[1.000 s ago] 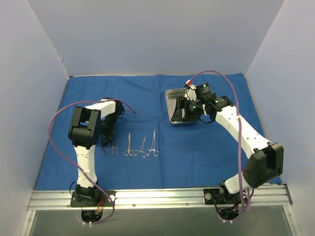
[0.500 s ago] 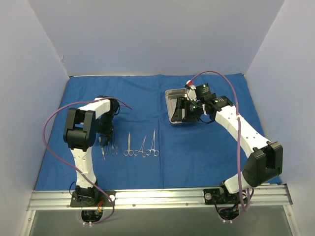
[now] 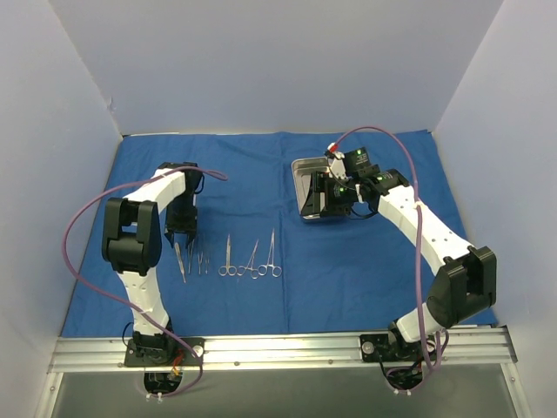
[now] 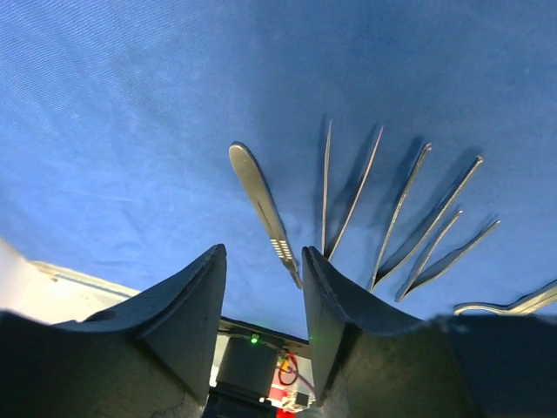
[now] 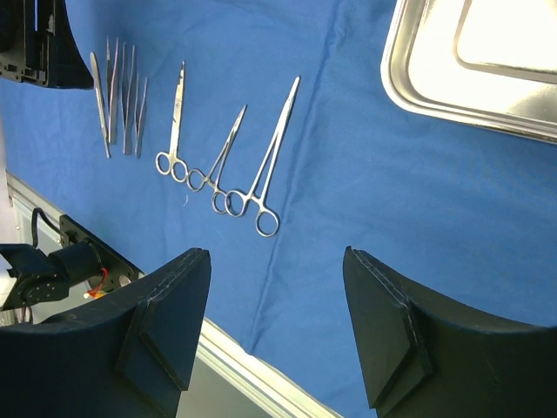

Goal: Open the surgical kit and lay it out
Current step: Adjust the medical item in the surgical kit.

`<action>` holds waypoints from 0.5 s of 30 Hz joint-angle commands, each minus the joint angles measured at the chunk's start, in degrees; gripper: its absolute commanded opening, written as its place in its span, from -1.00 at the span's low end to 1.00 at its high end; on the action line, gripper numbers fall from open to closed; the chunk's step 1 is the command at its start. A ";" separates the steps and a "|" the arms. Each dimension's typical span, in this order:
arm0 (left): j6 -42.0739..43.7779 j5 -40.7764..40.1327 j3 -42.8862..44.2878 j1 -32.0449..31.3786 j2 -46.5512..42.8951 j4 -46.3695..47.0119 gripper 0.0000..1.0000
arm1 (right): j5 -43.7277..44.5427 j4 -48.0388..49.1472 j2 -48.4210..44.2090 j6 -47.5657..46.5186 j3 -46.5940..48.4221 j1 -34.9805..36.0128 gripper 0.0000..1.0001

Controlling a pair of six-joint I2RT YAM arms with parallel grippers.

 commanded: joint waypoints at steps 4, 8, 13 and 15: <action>-1.34 3.47 -0.86 2.13 -0.60 2.37 -0.06 | -0.56 -0.13 0.31 0.19 0.22 -0.31 0.25; -1.25 4.69 -1.30 3.01 -0.16 2.90 -0.10 | -0.38 -0.21 0.84 0.19 0.75 -0.40 0.25; -1.25 6.98 -2.18 4.15 1.07 4.21 -0.19 | -0.47 -0.04 1.46 0.36 1.01 -0.40 0.25; -1.25 7.25 -2.53 4.68 1.51 4.39 -0.21 | -0.47 -0.04 1.63 0.36 1.01 -0.40 0.25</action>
